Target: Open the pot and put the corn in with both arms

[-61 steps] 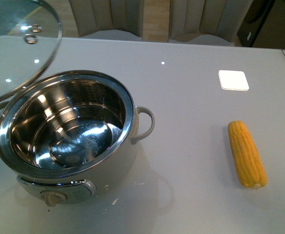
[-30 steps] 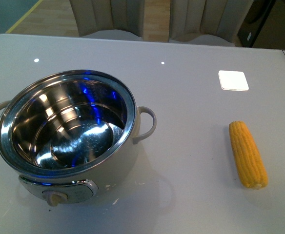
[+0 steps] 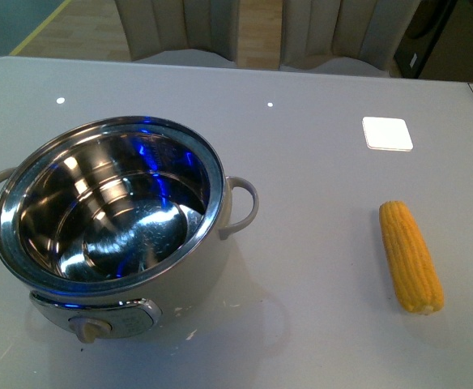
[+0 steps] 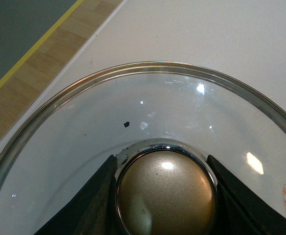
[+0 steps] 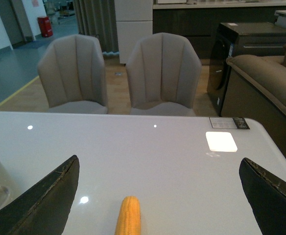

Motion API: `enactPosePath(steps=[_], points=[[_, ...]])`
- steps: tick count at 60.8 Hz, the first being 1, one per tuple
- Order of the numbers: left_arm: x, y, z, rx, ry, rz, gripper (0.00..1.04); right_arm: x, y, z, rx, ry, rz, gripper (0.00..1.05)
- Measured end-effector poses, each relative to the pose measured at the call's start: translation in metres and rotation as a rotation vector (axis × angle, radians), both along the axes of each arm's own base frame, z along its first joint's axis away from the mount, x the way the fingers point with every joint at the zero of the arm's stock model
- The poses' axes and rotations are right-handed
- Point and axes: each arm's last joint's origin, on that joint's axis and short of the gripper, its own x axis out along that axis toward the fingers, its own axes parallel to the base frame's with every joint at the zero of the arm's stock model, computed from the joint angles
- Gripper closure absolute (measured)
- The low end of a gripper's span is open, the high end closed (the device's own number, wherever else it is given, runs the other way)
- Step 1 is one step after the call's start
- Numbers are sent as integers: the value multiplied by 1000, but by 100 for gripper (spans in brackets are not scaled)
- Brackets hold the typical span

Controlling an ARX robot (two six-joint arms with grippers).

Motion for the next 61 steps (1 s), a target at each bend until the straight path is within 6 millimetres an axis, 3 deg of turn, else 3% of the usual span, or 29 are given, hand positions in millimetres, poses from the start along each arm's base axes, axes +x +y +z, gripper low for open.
enactPosePath(steps=[48, 61], points=[[47, 16, -60, -14, -30, -105, 60, 0, 0, 0, 0, 0, 0, 9], [49, 19, -69, -53, -58, -88, 60, 0, 0, 0, 0, 0, 0, 9]])
